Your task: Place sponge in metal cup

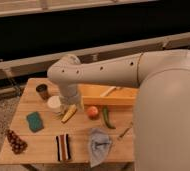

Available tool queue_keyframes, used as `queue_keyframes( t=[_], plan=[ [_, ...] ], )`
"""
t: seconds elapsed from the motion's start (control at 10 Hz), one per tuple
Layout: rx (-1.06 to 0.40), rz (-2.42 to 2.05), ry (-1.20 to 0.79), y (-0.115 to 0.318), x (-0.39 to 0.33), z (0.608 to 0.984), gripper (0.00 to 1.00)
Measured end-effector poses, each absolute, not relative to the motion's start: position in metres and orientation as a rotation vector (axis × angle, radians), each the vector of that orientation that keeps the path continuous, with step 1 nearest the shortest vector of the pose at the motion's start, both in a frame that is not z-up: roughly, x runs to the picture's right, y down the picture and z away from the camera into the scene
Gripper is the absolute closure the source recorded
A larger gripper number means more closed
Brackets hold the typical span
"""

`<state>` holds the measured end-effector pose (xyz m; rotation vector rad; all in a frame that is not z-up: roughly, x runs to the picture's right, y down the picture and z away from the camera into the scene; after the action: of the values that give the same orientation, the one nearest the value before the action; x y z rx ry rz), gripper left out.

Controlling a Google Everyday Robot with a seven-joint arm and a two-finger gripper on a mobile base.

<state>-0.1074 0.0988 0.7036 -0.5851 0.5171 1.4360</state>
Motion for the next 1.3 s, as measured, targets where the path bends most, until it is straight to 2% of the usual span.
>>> queue_keyframes(
  t=[1.3],
  plan=[
    [-0.613, 1.400, 0.500, 0.1042, -0.1171, 0.7082, 0.35]
  ],
)
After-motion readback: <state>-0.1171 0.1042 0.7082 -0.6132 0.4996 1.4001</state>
